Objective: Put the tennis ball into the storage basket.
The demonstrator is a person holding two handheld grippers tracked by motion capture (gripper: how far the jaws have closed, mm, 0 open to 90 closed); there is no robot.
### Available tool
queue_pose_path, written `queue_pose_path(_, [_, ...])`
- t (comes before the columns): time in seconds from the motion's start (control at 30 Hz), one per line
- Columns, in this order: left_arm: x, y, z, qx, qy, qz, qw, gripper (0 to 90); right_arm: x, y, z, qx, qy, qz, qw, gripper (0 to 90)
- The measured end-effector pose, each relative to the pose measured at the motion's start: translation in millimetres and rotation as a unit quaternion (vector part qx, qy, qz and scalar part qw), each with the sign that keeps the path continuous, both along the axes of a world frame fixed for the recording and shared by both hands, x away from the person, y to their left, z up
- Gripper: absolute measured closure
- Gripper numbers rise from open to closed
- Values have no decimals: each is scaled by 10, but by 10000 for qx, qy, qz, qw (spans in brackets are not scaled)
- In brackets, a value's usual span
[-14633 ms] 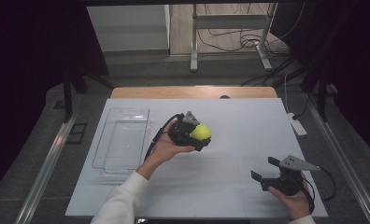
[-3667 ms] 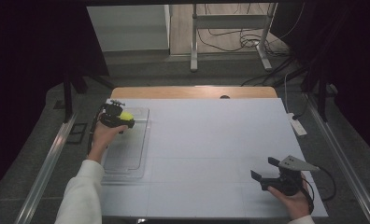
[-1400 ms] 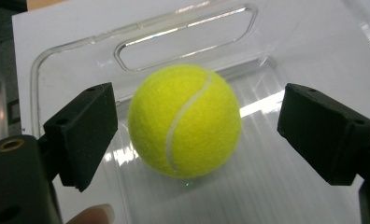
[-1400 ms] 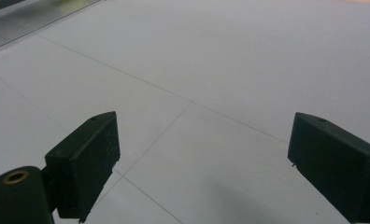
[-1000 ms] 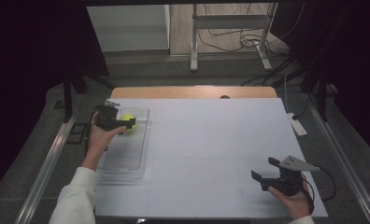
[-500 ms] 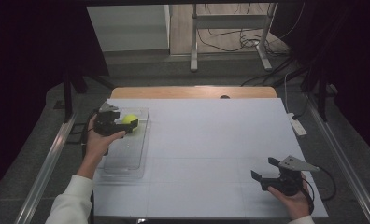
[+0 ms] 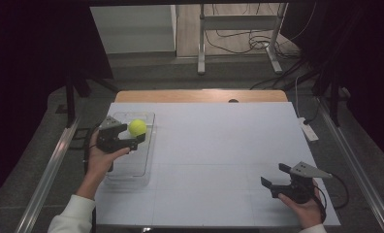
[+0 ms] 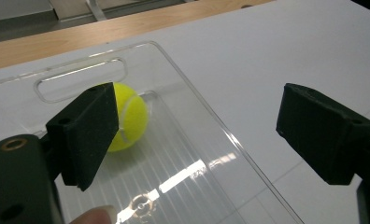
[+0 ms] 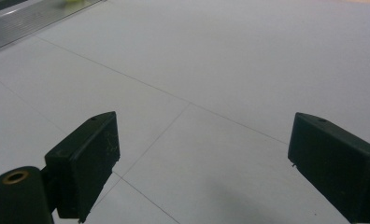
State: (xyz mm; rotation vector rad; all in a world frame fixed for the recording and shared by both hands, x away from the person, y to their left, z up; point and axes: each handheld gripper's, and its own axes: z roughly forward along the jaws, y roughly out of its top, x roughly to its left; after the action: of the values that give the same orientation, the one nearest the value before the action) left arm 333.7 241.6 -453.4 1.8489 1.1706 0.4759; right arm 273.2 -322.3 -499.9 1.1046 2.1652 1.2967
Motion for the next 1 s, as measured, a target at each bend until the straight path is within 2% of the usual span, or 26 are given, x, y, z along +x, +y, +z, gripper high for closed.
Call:
queue_pose_path(0.33, [-284, -43, -24, -231, -131, -323, 9991, 117, 2, -4, 5, 8, -12, -8, 10000, 92])
queue_pose_path(0.47, [-373, -45, -57, -329, -126, -344, 9988, 110, 6, -3, 8, 26, -24, 4, 10000, 92])
queue_pose_path(0.8, [-559, -102, -186, -299, -122, -466, 9984, 101, 13, 6, 16, 40, -31, 39, 10000, 92])
queue_pose_path(1.0, [-725, -153, -252, -217, -235, -570, 9979, 99, 12, 7, 26, 37, -65, 61, 10000, 89])
